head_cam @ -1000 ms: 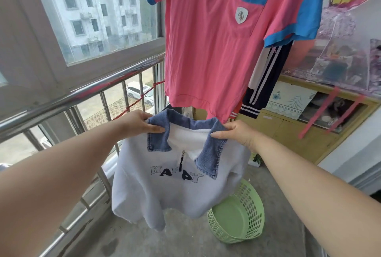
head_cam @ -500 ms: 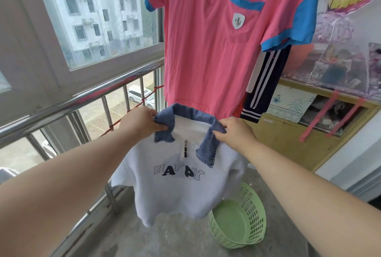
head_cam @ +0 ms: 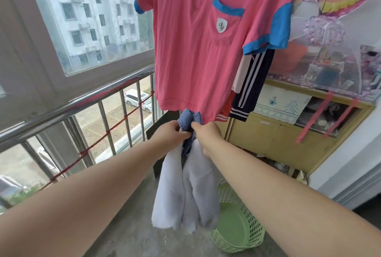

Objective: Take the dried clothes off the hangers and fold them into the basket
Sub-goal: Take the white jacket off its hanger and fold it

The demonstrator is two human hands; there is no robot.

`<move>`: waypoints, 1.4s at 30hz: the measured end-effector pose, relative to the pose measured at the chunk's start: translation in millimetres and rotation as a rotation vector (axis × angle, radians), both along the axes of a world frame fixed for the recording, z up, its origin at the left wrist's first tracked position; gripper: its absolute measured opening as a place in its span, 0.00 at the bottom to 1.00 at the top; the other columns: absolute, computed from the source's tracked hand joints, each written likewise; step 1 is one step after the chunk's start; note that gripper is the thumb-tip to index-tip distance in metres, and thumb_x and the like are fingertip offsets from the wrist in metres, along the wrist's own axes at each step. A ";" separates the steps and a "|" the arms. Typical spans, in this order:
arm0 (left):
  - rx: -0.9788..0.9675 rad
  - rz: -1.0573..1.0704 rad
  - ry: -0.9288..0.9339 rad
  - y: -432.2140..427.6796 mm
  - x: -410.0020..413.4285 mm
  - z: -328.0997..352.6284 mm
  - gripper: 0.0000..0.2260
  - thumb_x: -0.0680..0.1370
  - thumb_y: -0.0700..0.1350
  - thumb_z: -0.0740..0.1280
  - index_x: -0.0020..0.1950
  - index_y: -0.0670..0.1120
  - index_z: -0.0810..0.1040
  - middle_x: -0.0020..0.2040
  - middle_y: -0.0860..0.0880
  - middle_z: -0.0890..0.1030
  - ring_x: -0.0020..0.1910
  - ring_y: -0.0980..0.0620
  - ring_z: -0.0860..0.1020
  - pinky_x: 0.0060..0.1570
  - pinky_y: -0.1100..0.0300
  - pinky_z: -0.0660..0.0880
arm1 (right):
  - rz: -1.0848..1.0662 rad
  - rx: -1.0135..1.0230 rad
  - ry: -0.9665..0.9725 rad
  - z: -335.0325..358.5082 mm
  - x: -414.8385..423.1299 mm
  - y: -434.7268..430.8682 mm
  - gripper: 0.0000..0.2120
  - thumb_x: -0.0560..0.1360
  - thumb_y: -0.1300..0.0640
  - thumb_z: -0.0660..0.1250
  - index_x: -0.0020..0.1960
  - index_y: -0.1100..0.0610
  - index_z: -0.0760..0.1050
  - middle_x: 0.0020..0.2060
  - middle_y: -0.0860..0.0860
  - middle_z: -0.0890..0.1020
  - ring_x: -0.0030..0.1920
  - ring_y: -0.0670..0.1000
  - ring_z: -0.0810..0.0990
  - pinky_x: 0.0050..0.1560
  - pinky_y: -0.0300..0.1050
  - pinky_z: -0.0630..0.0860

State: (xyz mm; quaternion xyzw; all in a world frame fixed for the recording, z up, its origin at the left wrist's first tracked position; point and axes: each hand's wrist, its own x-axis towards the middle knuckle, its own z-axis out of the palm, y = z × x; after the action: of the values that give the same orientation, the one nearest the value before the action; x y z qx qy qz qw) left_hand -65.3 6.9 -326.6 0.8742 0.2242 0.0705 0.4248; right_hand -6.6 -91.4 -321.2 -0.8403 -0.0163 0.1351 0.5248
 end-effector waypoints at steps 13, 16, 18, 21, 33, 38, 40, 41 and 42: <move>-0.527 -0.121 0.092 17.0 -8.4 -2.2 0.19 0.70 0.50 0.73 0.58 0.52 0.73 0.55 0.50 0.78 0.54 0.50 0.76 0.49 0.53 0.73 | 0.273 0.427 0.339 11.1 -8.4 -14.0 0.20 0.71 0.75 0.48 0.50 0.63 0.76 0.39 0.59 0.82 0.36 0.56 0.83 0.38 0.50 0.82; -0.440 -0.100 0.055 21.4 -8.0 -1.7 0.18 0.72 0.39 0.71 0.60 0.47 0.72 0.50 0.47 0.76 0.46 0.49 0.74 0.40 0.59 0.69 | 0.381 0.343 0.240 11.9 -5.6 -18.2 0.26 0.67 0.78 0.46 0.47 0.60 0.78 0.42 0.57 0.81 0.39 0.54 0.81 0.43 0.45 0.79; -0.421 -0.102 0.028 24.5 -7.6 -0.1 0.16 0.73 0.34 0.66 0.59 0.44 0.72 0.49 0.45 0.73 0.45 0.49 0.71 0.38 0.58 0.67 | 0.373 0.122 0.010 8.3 0.5 -21.7 0.23 0.68 0.76 0.52 0.48 0.56 0.78 0.51 0.57 0.77 0.47 0.53 0.79 0.47 0.43 0.76; -0.356 -0.149 -0.001 28.4 -8.7 5.9 0.12 0.72 0.34 0.65 0.54 0.43 0.74 0.47 0.44 0.74 0.43 0.48 0.70 0.39 0.54 0.68 | 0.378 -0.431 -0.647 8.1 5.7 -29.2 0.26 0.66 0.66 0.66 0.63 0.54 0.70 0.66 0.54 0.63 0.66 0.55 0.67 0.63 0.47 0.64; 0.008 -0.408 0.140 22.2 -23.6 3.5 0.18 0.70 0.50 0.74 0.54 0.45 0.75 0.50 0.44 0.81 0.47 0.47 0.79 0.53 0.53 0.75 | 0.809 -0.995 -0.822 65.6 15.8 -23.4 0.11 0.72 0.62 0.60 0.43 0.45 0.70 0.34 0.45 0.69 0.42 0.53 0.72 0.39 0.44 0.66; 0.260 -0.322 0.276 26.7 -30.1 -6.0 0.16 0.73 0.64 0.66 0.51 0.54 0.74 0.45 0.54 0.78 0.47 0.51 0.76 0.47 0.58 0.71 | 0.724 -1.097 -0.919 81.9 5.9 -10.0 0.14 0.72 0.63 0.60 0.50 0.49 0.79 0.45 0.47 0.78 0.43 0.52 0.73 0.42 0.45 0.67; 0.410 -0.265 0.197 29.7 -29.6 -11.1 0.13 0.75 0.61 0.65 0.46 0.52 0.70 0.37 0.54 0.74 0.41 0.49 0.74 0.36 0.58 0.68 | 0.653 -1.142 -0.930 83.6 2.7 -8.7 0.09 0.72 0.63 0.61 0.46 0.52 0.76 0.42 0.49 0.75 0.42 0.54 0.72 0.42 0.45 0.67; 0.410 -0.239 0.138 30.6 -29.3 -13.7 0.11 0.76 0.57 0.65 0.48 0.52 0.68 0.35 0.55 0.73 0.39 0.49 0.74 0.33 0.59 0.66 | 0.624 -1.160 -0.923 84.9 2.2 -9.5 0.07 0.72 0.63 0.60 0.43 0.53 0.73 0.41 0.50 0.73 0.42 0.54 0.71 0.43 0.45 0.67; 0.368 -0.224 0.084 31.3 -29.4 -16.3 0.10 0.77 0.53 0.66 0.50 0.52 0.66 0.36 0.55 0.75 0.38 0.50 0.75 0.32 0.59 0.67 | 0.601 -1.171 -0.910 86.4 2.2 -11.1 0.06 0.71 0.64 0.60 0.40 0.53 0.70 0.39 0.50 0.71 0.41 0.55 0.71 0.43 0.44 0.67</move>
State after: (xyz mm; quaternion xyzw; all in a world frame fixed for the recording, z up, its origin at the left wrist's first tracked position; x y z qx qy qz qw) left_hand -94.7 38.2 -342.8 0.9586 0.1267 0.0260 0.2536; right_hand -4.4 -102.5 -234.8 -0.9116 -0.3810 -0.0989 -0.1187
